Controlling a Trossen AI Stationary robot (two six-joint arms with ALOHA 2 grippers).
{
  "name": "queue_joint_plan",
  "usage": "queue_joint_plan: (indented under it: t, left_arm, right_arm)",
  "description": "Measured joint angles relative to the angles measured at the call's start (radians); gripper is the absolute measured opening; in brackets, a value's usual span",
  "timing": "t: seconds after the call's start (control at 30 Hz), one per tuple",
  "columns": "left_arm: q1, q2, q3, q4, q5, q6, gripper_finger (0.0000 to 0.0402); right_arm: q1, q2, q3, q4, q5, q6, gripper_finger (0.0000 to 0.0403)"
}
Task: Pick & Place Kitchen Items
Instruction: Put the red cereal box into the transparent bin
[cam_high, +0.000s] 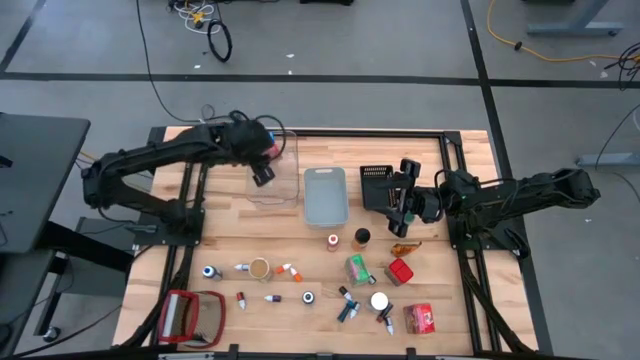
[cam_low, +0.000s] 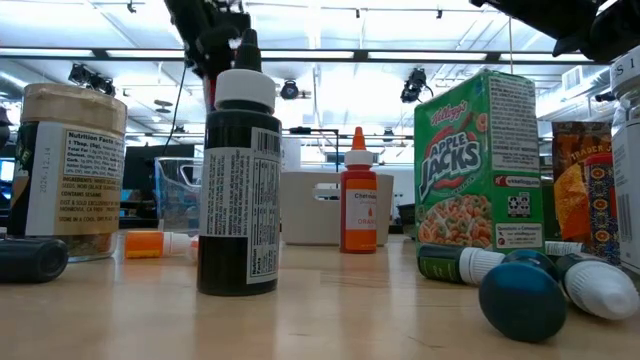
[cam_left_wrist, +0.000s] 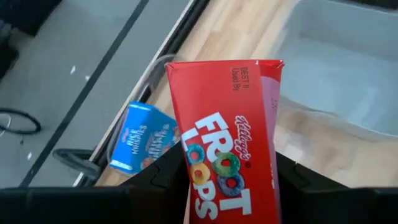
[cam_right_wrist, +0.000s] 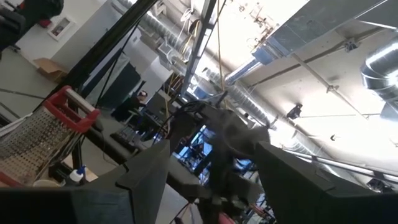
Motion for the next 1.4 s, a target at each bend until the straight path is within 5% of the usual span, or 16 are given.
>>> queue_joint_plan:
  t: [0.37,1.03,1.4]
  left_arm:
    - [0.188,0.107,-0.003,-0.002,0.119,0.166,0.0151]
    - [0.322,0.402,-0.002,0.127,0.229,0.431,0.0151]
    - [0.327,0.422,0.001,0.122,0.195,0.325,0.0151]
  right_arm:
    - [0.0,0.0,0.0,-0.004,0.0,-0.006,0.0249]
    - [0.0,0.0,0.0,-0.014,0.0,-0.003,0.0249]
    - [0.0,0.0,0.0,-0.013,-0.001,-0.01,0.0249]
